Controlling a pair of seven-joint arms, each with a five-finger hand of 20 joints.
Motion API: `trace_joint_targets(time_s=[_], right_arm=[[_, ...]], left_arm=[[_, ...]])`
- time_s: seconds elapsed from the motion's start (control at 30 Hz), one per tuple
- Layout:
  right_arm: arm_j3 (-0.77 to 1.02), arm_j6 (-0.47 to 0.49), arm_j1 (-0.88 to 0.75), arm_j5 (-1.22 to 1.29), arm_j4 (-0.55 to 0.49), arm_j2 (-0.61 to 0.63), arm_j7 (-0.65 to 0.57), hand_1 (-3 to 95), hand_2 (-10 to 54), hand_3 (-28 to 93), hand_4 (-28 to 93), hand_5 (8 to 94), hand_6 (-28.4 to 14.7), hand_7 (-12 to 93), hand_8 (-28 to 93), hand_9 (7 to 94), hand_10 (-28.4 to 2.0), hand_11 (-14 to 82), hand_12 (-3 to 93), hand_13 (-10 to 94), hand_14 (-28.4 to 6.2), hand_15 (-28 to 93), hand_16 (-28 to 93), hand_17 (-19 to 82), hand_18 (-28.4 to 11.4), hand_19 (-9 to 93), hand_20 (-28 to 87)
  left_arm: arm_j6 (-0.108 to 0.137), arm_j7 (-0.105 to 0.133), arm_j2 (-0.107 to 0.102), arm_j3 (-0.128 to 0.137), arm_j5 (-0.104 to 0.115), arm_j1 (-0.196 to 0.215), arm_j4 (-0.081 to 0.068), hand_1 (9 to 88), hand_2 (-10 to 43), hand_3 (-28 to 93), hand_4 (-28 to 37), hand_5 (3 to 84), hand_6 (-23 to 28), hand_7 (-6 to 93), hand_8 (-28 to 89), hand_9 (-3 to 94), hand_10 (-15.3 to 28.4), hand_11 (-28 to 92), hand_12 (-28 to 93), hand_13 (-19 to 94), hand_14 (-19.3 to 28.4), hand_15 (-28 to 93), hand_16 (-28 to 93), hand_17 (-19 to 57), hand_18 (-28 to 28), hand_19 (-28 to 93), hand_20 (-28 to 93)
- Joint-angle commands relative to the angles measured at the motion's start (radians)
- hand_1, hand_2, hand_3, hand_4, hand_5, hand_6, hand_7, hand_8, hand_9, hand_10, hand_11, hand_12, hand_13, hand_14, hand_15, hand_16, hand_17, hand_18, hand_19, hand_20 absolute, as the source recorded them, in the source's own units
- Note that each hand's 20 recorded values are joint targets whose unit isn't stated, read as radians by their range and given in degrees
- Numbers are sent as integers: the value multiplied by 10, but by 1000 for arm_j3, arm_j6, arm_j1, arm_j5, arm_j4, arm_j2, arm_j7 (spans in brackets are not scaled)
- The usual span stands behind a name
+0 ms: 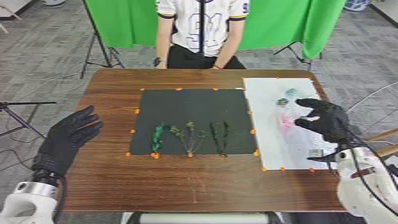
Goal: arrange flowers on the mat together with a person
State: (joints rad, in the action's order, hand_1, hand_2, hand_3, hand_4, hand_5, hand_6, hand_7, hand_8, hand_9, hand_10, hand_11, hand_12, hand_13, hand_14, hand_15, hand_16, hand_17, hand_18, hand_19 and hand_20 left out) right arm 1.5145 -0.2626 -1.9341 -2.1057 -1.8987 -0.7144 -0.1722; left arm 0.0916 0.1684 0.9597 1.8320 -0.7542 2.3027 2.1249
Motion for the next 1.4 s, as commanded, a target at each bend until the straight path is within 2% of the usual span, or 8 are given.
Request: trace_joint_targets(time_s=[0.03,0.3,0.4,0.73,0.83,1.0,1.17,1.4], right_arm=[[-62,51,27,-229,9,38,2,296,-95,802,-283,385,2,208,-139,406,-41,117,201,410,-59,414,218,147,-169,483,269],[-174,38,106,-253,55,84,-57,284,-95,816,-283,405,11,204,-143,433,-34,112,191,483,-50,410,202,160,-169,487,270],[-198,112,145,-257,66,90,-53,289,-95,818,-283,410,12,207,-142,443,-34,115,191,498,-49,418,206,165,-167,487,269],[-268,25,197,-294,140,107,-47,334,-95,832,-283,478,31,233,-154,519,-40,160,188,554,-34,417,200,205,-143,502,269],[-276,-13,202,-290,168,109,18,430,-95,800,-283,543,53,287,-178,587,-47,244,231,617,-3,366,291,243,-108,518,279],[-289,-94,208,-265,183,107,59,568,-95,760,-281,652,57,464,-50,773,-30,188,480,765,22,329,421,313,-69,547,324],[-303,-156,234,-255,172,95,90,567,-95,783,-282,674,45,510,-11,799,-29,187,489,785,23,339,435,313,-67,588,343],[-500,-222,478,-239,172,55,159,557,-95,802,-283,674,44,520,-2,798,-32,190,494,784,20,350,442,308,-78,599,334]], left_arm=[[11,-2,6,4,0,24,5,270,-23,718,-257,367,45,177,-84,325,118,242,172,285,150,326,-9,-53,205,494,66],[4,-5,4,1,-4,12,1,270,-24,718,-257,369,46,179,-85,325,118,242,172,286,150,332,-11,-53,206,494,67],[8,-5,3,1,-2,13,0,269,-23,718,-257,370,47,179,-85,326,118,243,172,285,151,332,-11,-54,206,494,67],[9,0,-11,3,0,15,1,270,-22,718,-257,369,47,179,-85,326,118,242,172,287,149,332,-12,-54,206,494,67],[9,-2,-16,6,0,17,2,270,-22,717,-257,370,47,179,-85,326,118,242,172,287,149,332,-12,-53,206,494,67],[10,-2,-15,11,-1,23,5,271,-21,717,-257,370,47,179,-85,326,118,243,172,287,149,332,-12,-54,206,495,67],[11,-1,-20,18,0,27,8,271,-21,717,-257,371,47,180,-85,326,117,244,172,287,150,334,-12,-54,206,495,67],[20,-26,-43,71,-10,69,17,271,-21,717,-257,371,47,179,-85,325,118,243,171,287,150,333,-12,-54,206,494,66]])
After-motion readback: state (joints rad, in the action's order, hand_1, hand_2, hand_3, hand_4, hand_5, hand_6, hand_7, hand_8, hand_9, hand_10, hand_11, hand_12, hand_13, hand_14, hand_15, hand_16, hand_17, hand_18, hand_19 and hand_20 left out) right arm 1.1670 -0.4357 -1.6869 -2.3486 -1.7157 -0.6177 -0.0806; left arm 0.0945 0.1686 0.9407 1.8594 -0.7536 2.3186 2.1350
